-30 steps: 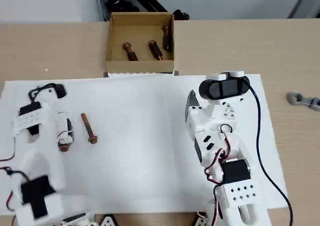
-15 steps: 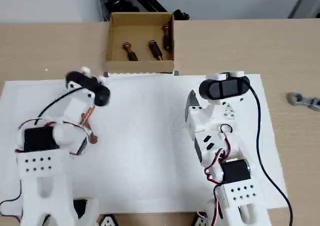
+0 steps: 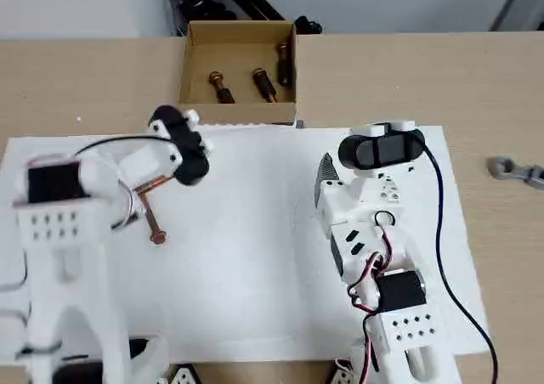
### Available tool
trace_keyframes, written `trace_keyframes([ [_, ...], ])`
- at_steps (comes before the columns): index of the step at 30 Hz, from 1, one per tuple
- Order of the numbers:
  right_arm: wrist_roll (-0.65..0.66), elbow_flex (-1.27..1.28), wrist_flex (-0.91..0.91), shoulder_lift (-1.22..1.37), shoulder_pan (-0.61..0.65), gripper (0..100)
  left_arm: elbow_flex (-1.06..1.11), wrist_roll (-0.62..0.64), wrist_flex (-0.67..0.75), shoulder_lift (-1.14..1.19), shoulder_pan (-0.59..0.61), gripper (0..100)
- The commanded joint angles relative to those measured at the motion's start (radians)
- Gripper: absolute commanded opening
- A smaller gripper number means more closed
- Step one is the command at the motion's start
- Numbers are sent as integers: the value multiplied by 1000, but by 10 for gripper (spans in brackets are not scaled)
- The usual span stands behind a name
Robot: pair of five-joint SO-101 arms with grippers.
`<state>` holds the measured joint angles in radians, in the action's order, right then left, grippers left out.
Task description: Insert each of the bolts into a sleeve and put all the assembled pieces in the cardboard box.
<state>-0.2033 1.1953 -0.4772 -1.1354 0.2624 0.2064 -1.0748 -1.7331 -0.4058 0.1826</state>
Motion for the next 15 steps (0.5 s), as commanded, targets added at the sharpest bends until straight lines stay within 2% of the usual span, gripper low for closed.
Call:
trace_keyframes([
  [1,3,-5,19,-18,-42,212,-159,-54,-9,172,-6,6],
  [8,3,-3,64,-10,-160,212,-440,-115,-11,505,-15,6],
  [15,3,-3,39,-8,-163,212,-605,-170,-11,769,-66,7],
])
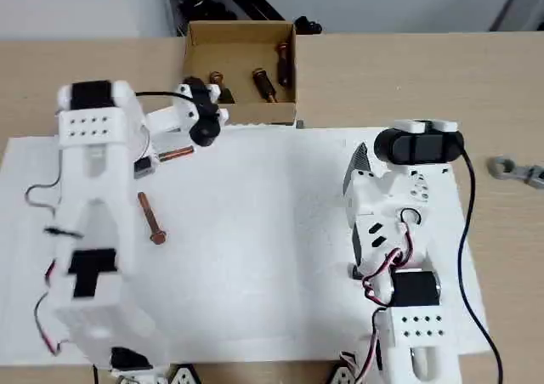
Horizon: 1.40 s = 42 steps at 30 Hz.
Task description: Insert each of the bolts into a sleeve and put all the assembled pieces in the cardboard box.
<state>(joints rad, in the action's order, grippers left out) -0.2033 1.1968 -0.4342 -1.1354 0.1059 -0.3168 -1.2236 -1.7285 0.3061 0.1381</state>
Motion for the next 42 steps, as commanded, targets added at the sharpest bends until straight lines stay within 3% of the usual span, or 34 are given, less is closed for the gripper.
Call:
trace_keyframes([
  [1,3,-5,-21,-8,-10,212,-96,-23,-12,92,-32,7],
  [14,-69,-3,-120,-8,-39,212,-375,-64,-17,470,-75,12],
  [23,-68,-3,-153,-10,-39,212,-417,-48,-21,516,-89,241],
  [29,-68,-3,-151,-10,-39,212,-424,43,-23,509,-94,277],
  [36,-68,-3,-147,-10,-39,212,-423,371,-23,353,-98,276],
  [42,-71,-3,-145,-10,-42,212,-344,922,-25,196,-109,276],
])
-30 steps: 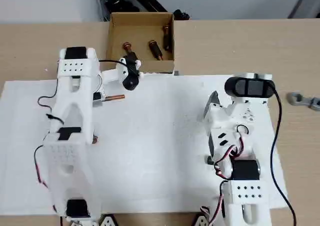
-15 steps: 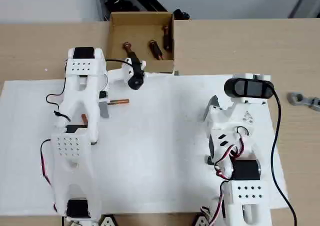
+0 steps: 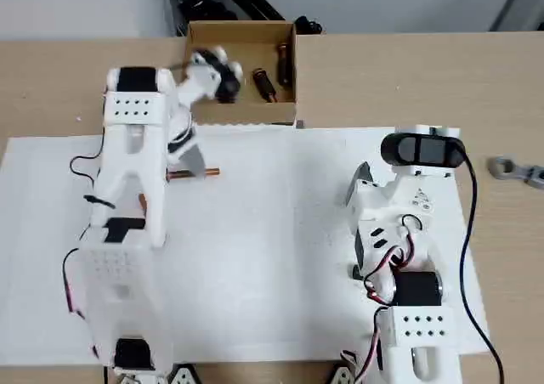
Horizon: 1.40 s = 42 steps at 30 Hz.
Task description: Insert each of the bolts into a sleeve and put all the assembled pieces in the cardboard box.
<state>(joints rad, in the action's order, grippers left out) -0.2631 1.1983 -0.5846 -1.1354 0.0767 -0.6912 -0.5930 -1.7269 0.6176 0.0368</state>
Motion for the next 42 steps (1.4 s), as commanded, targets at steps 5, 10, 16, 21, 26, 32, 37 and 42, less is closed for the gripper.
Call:
trace_keyframes([
  [5,-12,-5,5,-12,-15,212,251,767,-26,-195,21,276],
  [10,-14,-5,5,-12,-12,212,361,1157,-25,-189,32,276],
  [16,-14,-3,5,-10,-10,212,343,1404,-23,-167,26,276],
  [21,-14,37,7,-18,-8,212,282,1568,-23,-167,34,276],
  [26,-15,49,7,-18,-8,213,271,1685,-11,-160,9,275],
  [32,-15,49,7,-18,-8,213,272,1732,31,-150,0,275],
  [37,-15,49,7,-18,-8,213,269,1735,61,-66,0,275],
  [42,-15,49,7,-19,-8,213,268,1735,98,37,2,275],
])
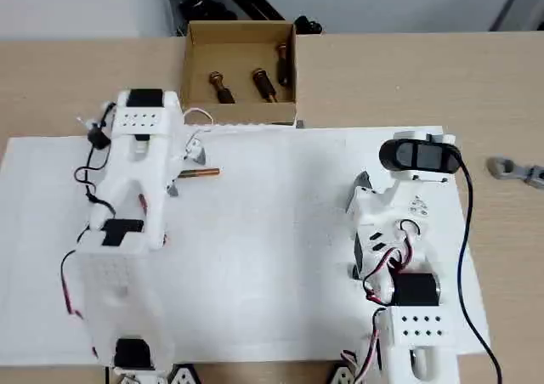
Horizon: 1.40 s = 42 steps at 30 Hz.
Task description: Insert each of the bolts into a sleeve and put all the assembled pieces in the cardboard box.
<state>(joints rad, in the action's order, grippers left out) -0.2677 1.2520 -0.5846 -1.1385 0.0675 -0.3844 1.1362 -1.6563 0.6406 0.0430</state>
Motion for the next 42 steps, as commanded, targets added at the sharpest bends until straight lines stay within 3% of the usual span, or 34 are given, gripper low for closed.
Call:
trace_keyframes([
  [1,-11,-5,7,-16,1,213,-39,6,37,29,-5,275],
  [4,-9,-5,7,-16,1,213,-41,6,46,58,-3,265],
  [12,-9,-5,7,-16,1,213,-81,0,38,72,51,102],
  [21,-9,-5,7,-16,1,213,-153,-104,-14,64,52,39],
  [31,-11,-8,7,-16,1,213,-409,-361,-95,63,-29,6],
  [42,-11,-9,7,-16,1,213,-410,-827,-94,74,-80,6],
])
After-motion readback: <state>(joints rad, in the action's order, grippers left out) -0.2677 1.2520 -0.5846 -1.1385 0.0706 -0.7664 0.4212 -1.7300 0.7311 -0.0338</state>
